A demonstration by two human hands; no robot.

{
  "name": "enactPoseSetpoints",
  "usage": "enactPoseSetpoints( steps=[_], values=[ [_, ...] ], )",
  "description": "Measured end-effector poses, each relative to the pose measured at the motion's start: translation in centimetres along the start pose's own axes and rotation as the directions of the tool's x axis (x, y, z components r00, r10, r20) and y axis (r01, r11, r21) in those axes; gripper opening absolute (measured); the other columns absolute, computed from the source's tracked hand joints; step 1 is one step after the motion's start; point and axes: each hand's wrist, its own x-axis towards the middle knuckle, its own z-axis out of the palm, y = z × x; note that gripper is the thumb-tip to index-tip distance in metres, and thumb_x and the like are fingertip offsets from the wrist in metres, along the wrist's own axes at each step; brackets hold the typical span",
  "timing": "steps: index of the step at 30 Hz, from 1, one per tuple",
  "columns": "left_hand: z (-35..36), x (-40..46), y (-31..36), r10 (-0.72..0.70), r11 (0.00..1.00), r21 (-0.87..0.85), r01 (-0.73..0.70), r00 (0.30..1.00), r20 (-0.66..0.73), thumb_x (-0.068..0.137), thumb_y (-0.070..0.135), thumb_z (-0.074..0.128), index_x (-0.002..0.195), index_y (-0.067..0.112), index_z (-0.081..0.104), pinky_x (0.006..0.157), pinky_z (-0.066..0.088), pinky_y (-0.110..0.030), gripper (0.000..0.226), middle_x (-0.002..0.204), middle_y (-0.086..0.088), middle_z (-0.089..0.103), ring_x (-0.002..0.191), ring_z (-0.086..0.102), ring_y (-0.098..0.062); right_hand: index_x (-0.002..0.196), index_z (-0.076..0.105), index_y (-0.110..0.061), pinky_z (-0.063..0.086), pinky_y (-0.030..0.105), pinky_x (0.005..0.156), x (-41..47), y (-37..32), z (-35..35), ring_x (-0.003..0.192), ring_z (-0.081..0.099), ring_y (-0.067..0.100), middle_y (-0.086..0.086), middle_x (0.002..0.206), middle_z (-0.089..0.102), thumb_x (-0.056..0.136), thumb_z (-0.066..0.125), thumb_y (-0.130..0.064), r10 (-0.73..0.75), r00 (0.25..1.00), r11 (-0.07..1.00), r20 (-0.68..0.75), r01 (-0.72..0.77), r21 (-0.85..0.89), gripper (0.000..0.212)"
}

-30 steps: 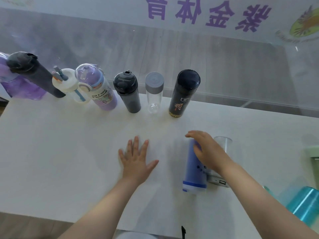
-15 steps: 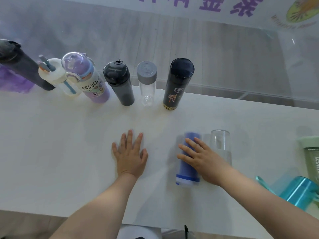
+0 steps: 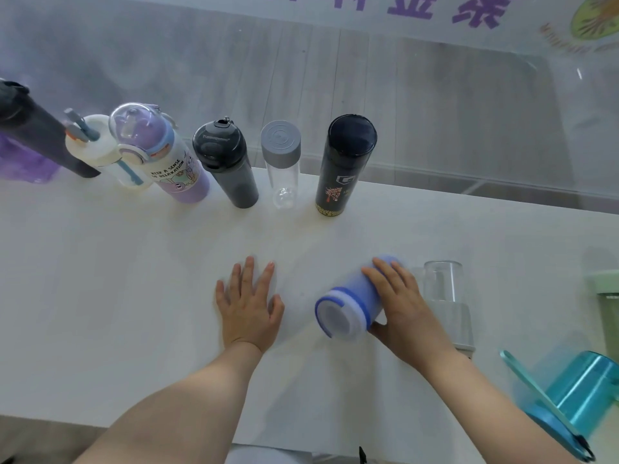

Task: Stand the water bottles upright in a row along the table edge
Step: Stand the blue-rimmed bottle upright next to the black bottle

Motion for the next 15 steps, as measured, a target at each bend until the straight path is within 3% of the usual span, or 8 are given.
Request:
enactPoseSetpoints(
  steps=[3, 7, 10, 12, 15],
  values=[
    [0.0, 0.0, 0.0, -0.007, 1.0, 0.014, 0.006, 1.0, 0.012, 0.086, 0.045, 0.032, 0.147, 0.037, 0.029, 0.116, 0.004, -0.052, 0.062, 0.159, -0.003, 0.023, 0.146, 0.017, -0.026, 0.146, 0.037, -0.016, 0.028, 0.036, 0.112, 0.0, -0.2, -0.4, 0.142, 0.028, 0.026, 0.004, 0.153, 0.036, 0.069, 0.087, -0.028, 0.114, 0.993, 0.987, -0.038, -0.109, 0.117, 0.092],
    [0.0, 0.0, -0.1, -0.014, 1.0, 0.023, 0.014, 1.0, 0.028, 0.087, 0.046, 0.031, 0.147, 0.038, 0.026, 0.116, 0.003, -0.051, 0.061, 0.16, -0.002, 0.02, 0.147, 0.015, -0.025, 0.141, 0.04, -0.017, 0.036, 0.029, 0.103, 0.5, -0.1, -1.2, 0.128, 0.043, 0.016, -0.001, 0.142, 0.046, 0.068, 0.088, -0.028, 0.256, 0.962, 0.922, -0.093, -0.214, 0.322, 0.088],
    [0.1, 0.0, -0.1, -0.013, 1.0, 0.024, 0.012, 1.0, 0.026, 0.086, 0.045, 0.032, 0.147, 0.038, 0.027, 0.116, 0.004, -0.052, 0.062, 0.159, -0.002, 0.022, 0.146, 0.016, -0.026, 0.126, 0.051, -0.022, 0.043, 0.017, 0.09, 1.4, -0.5, -1.0, 0.11, 0.055, 0.005, -0.009, 0.12, 0.058, 0.073, 0.082, -0.025, 0.394, 0.914, 0.792, -0.101, -0.281, 0.542, 0.062],
    [0.1, 0.0, -0.2, -0.009, 1.0, 0.023, 0.009, 1.0, 0.023, 0.086, 0.045, 0.032, 0.148, 0.038, 0.027, 0.116, 0.004, -0.052, 0.062, 0.159, -0.003, 0.022, 0.146, 0.016, -0.026, 0.116, 0.059, -0.019, 0.049, 0.02, 0.086, 1.8, -0.5, -0.3, 0.101, 0.06, 0.006, -0.006, 0.107, 0.064, 0.073, 0.079, -0.032, 0.486, 0.869, 0.72, -0.099, -0.334, 0.608, 0.049],
    [0.1, 0.0, -0.2, -0.01, 1.0, 0.02, 0.01, 1.0, 0.022, 0.086, 0.045, 0.032, 0.148, 0.037, 0.027, 0.116, 0.004, -0.052, 0.062, 0.159, -0.003, 0.022, 0.146, 0.016, -0.026, 0.11, 0.062, -0.015, 0.052, 0.026, 0.085, 2.0, 0.2, 0.8, 0.097, 0.064, 0.013, -0.002, 0.101, 0.067, 0.071, 0.075, -0.043, 0.54, 0.837, 0.661, -0.084, -0.36, 0.659, 0.05]
  ],
)
